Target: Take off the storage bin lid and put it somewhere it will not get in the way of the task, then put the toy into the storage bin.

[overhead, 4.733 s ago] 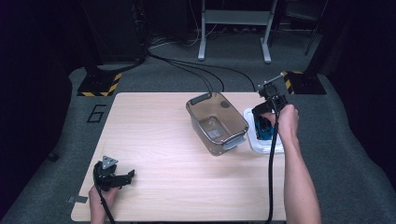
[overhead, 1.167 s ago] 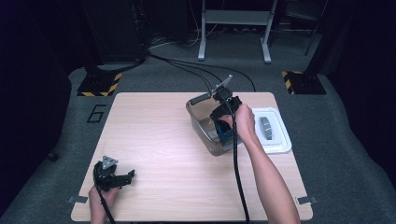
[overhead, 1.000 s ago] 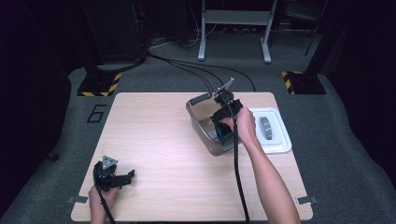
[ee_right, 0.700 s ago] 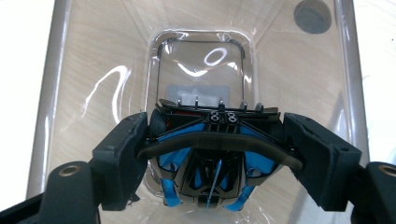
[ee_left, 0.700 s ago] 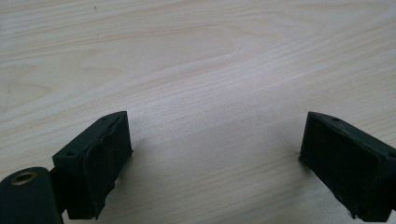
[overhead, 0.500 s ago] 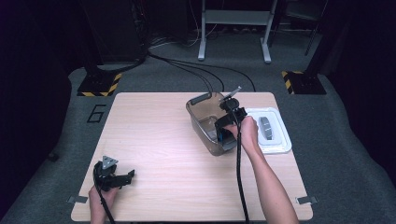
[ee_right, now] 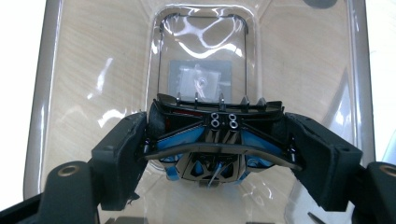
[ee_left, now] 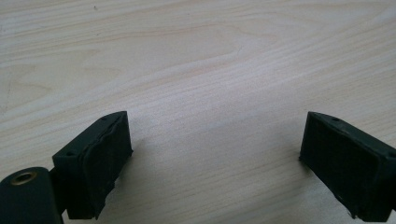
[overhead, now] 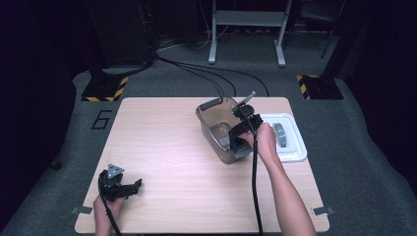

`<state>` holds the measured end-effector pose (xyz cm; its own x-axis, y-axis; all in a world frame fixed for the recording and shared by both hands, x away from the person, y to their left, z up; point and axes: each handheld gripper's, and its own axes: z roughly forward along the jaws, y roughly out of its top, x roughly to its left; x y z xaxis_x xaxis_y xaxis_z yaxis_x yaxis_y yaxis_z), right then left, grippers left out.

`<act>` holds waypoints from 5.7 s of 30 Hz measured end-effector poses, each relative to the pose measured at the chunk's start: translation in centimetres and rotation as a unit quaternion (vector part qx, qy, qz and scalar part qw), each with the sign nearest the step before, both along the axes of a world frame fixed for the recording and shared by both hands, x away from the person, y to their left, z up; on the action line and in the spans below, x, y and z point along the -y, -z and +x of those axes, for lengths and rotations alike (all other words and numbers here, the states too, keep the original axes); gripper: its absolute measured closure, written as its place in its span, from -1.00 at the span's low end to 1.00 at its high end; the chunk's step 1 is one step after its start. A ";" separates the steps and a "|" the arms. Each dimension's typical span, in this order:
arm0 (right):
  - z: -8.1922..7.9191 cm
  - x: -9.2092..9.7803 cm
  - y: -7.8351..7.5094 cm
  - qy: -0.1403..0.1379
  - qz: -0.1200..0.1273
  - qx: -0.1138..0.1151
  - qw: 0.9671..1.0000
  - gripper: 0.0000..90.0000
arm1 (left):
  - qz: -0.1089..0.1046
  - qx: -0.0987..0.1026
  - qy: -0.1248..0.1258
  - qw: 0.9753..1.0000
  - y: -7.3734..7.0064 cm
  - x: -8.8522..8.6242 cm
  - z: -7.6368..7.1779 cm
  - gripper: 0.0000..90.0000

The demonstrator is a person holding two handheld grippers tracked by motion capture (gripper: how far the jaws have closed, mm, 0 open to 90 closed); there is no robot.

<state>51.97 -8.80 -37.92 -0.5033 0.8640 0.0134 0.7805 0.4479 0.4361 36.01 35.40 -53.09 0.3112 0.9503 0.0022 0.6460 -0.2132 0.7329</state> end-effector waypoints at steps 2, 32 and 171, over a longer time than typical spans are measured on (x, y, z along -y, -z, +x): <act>0.0 0.1 -0.1 0.001 -0.002 -0.005 1.000 -0.47 | 0.000 0.000 0.000 1.000 0.0 0.0 0.0 -0.81; -1.4 0.4 -0.5 0.008 -0.015 -0.031 0.999 -0.49 | 0.001 0.001 0.000 1.000 0.0 0.0 0.0 -0.81; 1.9 16.2 11.4 0.218 0.021 0.108 0.970 0.42 | -0.003 -0.001 -0.001 1.000 0.0 0.0 0.0 -0.81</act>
<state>53.90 -24.97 -49.32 -0.0858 0.9963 -0.0112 0.7805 0.0742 0.6208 36.03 35.37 -53.08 0.3086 0.9512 -0.0042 0.6483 -0.2072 0.7326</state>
